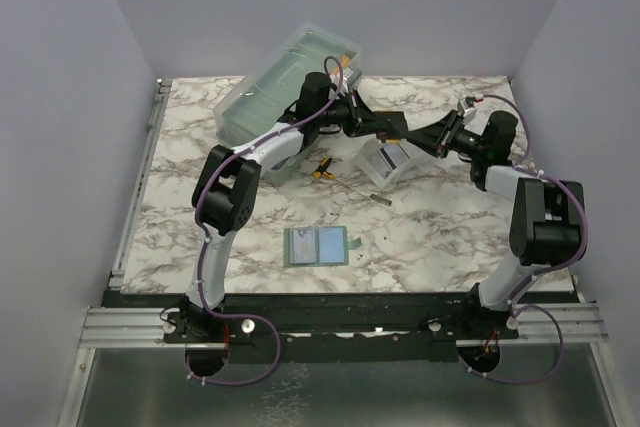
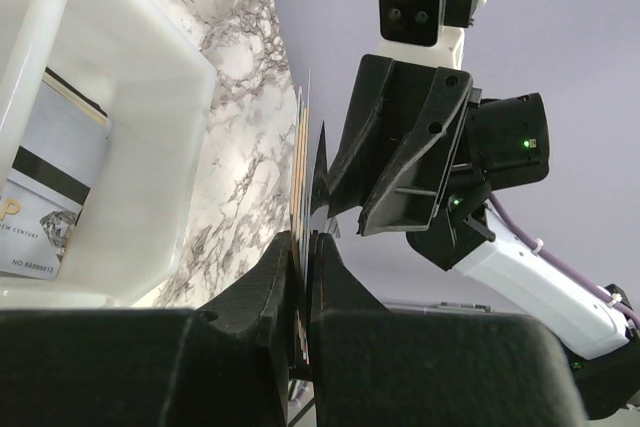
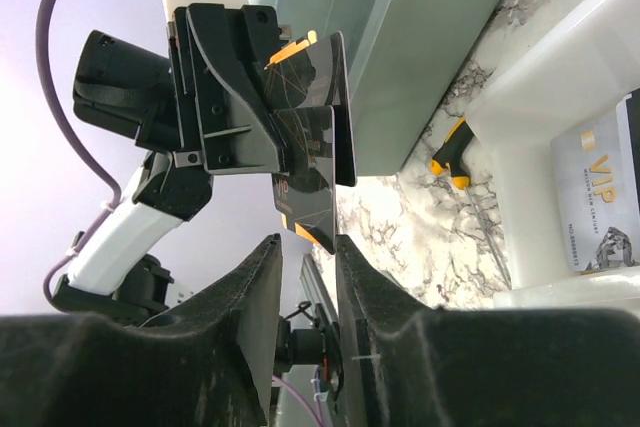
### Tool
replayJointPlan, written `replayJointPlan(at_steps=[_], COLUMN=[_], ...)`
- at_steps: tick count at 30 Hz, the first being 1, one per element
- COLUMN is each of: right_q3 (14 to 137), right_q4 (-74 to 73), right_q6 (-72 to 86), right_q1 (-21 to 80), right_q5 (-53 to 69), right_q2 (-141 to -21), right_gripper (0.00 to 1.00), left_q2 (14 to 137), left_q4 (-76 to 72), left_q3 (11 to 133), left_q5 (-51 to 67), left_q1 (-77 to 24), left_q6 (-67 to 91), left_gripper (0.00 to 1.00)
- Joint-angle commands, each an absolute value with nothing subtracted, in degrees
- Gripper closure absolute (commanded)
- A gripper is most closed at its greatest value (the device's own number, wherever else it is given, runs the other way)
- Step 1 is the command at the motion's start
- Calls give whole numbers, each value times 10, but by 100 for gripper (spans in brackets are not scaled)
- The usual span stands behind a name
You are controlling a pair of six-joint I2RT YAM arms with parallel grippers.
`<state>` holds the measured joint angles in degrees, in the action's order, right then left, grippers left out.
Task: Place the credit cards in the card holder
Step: Place the credit card in the storage box.
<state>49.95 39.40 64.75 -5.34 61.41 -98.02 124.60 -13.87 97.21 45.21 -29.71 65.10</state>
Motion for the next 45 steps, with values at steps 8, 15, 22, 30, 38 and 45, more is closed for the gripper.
replayJointPlan(at_steps=[8,15,22,30,38,45], right_q3=[472,483,497,501,493,503], right_q4=[529,552,557,533,542,520], right_q6=[748,769,773,756,751,725], right_q1=[-54,-51,-49,-49,-64,-70], right_q5=[631,626,605,583,558,554], right_q2=[-986,-1010,-1037,-1056,-1086,-1093], right_gripper=[76,75,81,100,100,100], left_q2=[1247,1253,1267,1289,1323,1354], left_q4=[-142,-143,-142,-96,-48,-11], left_q3=[971,975,979,997,1023,1055], left_q5=[461,458,450,404,363,338], left_q1=[-303,-308,-313,-314,-315,-319], left_q6=[648,651,652,615,574,556], left_gripper=[100,100,100,99,91,81])
